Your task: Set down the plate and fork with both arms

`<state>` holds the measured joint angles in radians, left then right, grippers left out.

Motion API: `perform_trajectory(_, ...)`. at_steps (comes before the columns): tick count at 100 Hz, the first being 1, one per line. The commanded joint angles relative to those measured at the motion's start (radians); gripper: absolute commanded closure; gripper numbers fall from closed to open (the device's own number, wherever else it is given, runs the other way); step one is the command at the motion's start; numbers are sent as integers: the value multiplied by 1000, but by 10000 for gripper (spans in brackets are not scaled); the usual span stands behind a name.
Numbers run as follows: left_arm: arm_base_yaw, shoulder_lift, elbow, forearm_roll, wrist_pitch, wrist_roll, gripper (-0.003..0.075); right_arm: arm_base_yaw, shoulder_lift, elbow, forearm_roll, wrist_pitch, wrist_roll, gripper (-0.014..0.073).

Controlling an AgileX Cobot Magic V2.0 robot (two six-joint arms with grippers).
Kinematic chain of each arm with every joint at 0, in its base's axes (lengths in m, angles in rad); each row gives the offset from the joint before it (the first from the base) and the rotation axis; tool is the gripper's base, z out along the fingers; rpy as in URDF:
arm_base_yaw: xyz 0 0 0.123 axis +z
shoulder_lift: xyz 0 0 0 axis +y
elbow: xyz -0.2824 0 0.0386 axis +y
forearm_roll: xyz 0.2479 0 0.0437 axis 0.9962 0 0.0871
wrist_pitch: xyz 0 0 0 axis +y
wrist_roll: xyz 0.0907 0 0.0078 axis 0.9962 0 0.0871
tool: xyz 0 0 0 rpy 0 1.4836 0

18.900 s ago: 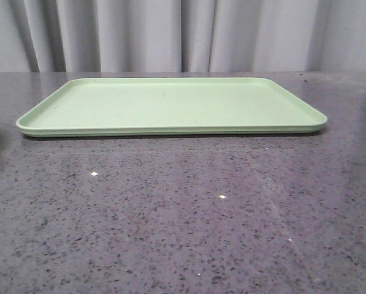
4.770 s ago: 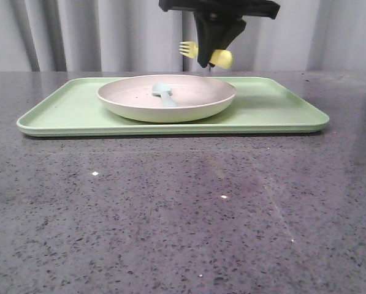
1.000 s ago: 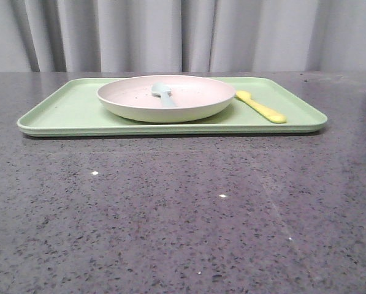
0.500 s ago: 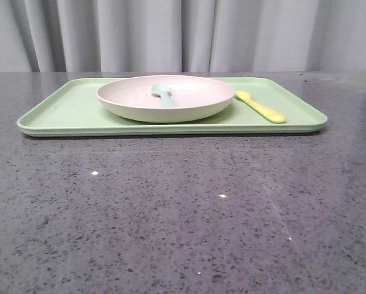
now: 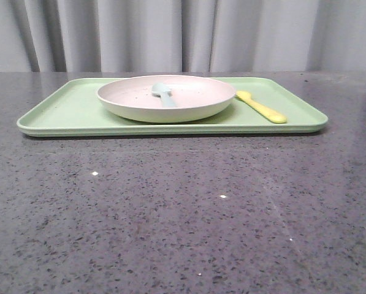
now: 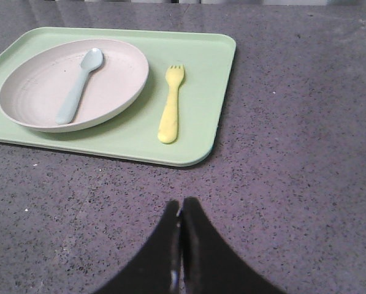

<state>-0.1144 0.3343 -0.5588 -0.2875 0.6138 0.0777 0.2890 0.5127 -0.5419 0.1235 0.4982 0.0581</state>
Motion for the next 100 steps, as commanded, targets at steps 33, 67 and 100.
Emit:
perform_trajectory(33,2,9,-28,-10,-82,-5,741,-5,-1,-24,-4,-79,-10,664)
perform_trajectory(67,10,-4,69,32,-278,-5,741,-5,-1,-24,-4,-79,-10,664)
perform_trajectory(100,18,-64,246,186,-526,-5,741,-5,-1,-24,-4,-79,-10,664)
